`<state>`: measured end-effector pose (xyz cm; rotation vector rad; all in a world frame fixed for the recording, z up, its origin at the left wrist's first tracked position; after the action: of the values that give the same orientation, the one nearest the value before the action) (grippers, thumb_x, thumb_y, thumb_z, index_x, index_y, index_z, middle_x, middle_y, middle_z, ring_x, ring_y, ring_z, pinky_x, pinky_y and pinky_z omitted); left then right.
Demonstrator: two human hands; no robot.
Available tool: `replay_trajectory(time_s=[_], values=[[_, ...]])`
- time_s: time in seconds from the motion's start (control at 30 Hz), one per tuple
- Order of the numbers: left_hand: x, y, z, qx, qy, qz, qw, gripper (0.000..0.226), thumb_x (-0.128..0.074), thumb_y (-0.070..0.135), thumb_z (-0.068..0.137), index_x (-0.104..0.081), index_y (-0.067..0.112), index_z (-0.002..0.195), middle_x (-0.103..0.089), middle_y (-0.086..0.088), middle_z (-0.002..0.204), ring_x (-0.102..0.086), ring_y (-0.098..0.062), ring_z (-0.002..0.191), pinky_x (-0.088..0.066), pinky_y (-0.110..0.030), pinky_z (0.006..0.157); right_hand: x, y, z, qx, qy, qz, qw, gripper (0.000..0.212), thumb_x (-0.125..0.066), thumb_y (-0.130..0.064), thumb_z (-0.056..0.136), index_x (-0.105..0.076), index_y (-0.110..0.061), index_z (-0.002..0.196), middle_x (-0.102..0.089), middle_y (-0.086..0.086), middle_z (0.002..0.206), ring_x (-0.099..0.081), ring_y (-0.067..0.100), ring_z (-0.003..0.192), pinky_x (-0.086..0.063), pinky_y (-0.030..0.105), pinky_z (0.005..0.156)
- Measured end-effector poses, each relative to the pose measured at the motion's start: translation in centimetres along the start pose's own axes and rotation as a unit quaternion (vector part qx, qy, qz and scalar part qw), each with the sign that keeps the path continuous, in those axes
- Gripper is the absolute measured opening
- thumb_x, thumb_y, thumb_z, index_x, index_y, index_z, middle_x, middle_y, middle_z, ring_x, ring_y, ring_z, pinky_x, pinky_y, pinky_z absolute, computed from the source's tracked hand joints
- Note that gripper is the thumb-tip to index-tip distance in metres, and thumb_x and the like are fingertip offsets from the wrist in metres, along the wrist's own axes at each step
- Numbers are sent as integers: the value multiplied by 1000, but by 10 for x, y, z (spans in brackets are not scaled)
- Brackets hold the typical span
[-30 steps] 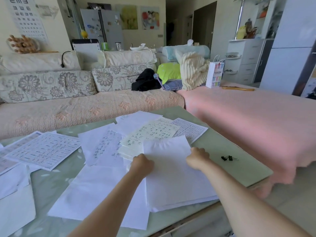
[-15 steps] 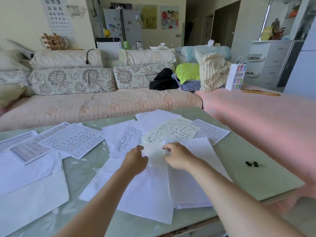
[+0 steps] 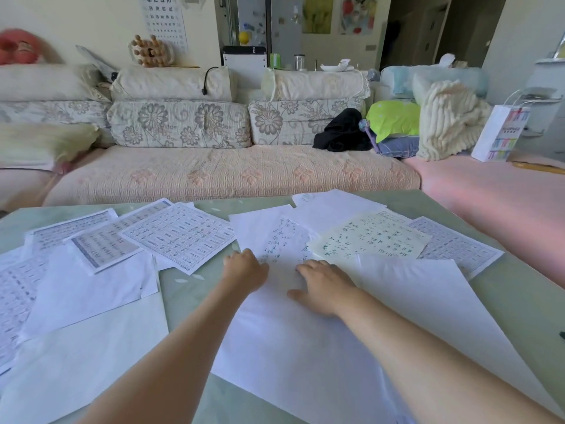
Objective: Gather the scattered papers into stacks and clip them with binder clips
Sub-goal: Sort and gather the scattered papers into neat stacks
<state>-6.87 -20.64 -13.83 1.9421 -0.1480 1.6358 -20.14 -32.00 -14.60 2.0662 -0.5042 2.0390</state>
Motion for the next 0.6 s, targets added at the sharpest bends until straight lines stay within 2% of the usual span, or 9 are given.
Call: replay_trajectory(time_s=[0.1, 0.17, 0.2, 0.27, 0.37, 0.43, 0.5, 0.53, 0.6], values=[[3, -6, 21, 52, -42, -88, 994, 40, -60, 31, 85, -59, 2, 113, -66, -13, 102, -63, -31, 98, -51, -27, 78, 2, -6, 6, 27, 47, -81, 995, 54, -44, -58, 94, -51, -15, 127, -58, 6, 129, -50, 28, 121, -39, 38, 100], [6, -10, 28, 60, -55, -97, 992, 22, -61, 26, 82, -62, 6, 89, -63, -8, 80, -61, -26, 81, -46, -25, 59, 6, -14, 4, 50, 80, -103, 990, 42, -43, -49, 96, -53, -14, 119, -64, 7, 117, -57, 30, 110, -44, 37, 87], [7, -13, 29, 68, -55, -95, 992, 16, -61, 23, 82, -58, 8, 78, -59, -6, 72, -58, -25, 77, -42, -25, 54, 7, -19, 3, 65, 93, -111, 987, 36, -43, -42, 96, -54, -14, 115, -66, 7, 112, -60, 31, 105, -45, 36, 81], [7, -19, 31, 85, -53, -110, 989, 18, -66, 22, 81, -55, 8, 77, -59, -6, 75, -59, -26, 79, -42, -25, 59, 5, -27, 3, 86, 103, -119, 984, 24, -45, -27, 94, -57, -13, 110, -69, 8, 105, -64, 32, 97, -43, 34, 73], [-1, -22, 32, 84, -62, -167, 980, 27, -73, 22, 78, -61, 5, 95, -64, -11, 90, -61, -26, 82, -46, -29, 67, 8, -30, 5, 59, 105, -106, 987, 19, -46, -14, 93, -62, -12, 103, -70, 10, 102, -67, 32, 94, -36, 31, 68], [-3, -21, 30, 79, -71, -193, 975, 20, -65, 16, 81, -61, 4, 96, -59, -10, 82, -55, -25, 74, -41, -28, 63, 17, -27, 5, 17, 127, -73, 989, 17, -46, -10, 93, -61, -13, 100, -70, 10, 98, -68, 32, 89, -33, 29, 64], [-3, -22, 26, 57, -83, -194, 976, 6, -54, 9, 85, -59, 6, 86, -50, -7, 72, -48, -23, 70, -37, -27, 62, 31, -25, 0, -21, 178, -20, 984, 12, -45, -9, 94, -55, -16, 92, -70, 8, 87, -62, 32, 73, -29, 30, 56], [-2, -23, 21, 50, -93, -190, 976, 9, -50, 6, 86, -57, 8, 81, -47, -6, 68, -46, -23, 65, -36, -26, 58, 37, -25, -2, -29, 202, 2, 979, 12, -45, -10, 95, -49, -17, 86, -67, 5, 79, -54, 31, 66, -26, 31, 52], [0, -32, 7, 58, -123, -234, 963, 12, -50, 3, 84, -51, 8, 73, -44, -8, 60, -42, -20, 53, -31, -23, 51, 42, -32, -8, -18, 223, 54, 973, 18, -44, -13, 98, -40, -18, 82, -50, -2, 62, -41, 30, 62, -23, 34, 51]])
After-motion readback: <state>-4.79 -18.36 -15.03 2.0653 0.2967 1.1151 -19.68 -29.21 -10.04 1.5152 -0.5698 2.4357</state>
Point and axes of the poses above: each hand's wrist, its own z-axis towards the middle knuckle, its own x-axis out of the back of the hand, y = z × x, the point moved 7 cm from there along z, towards the middle knuckle
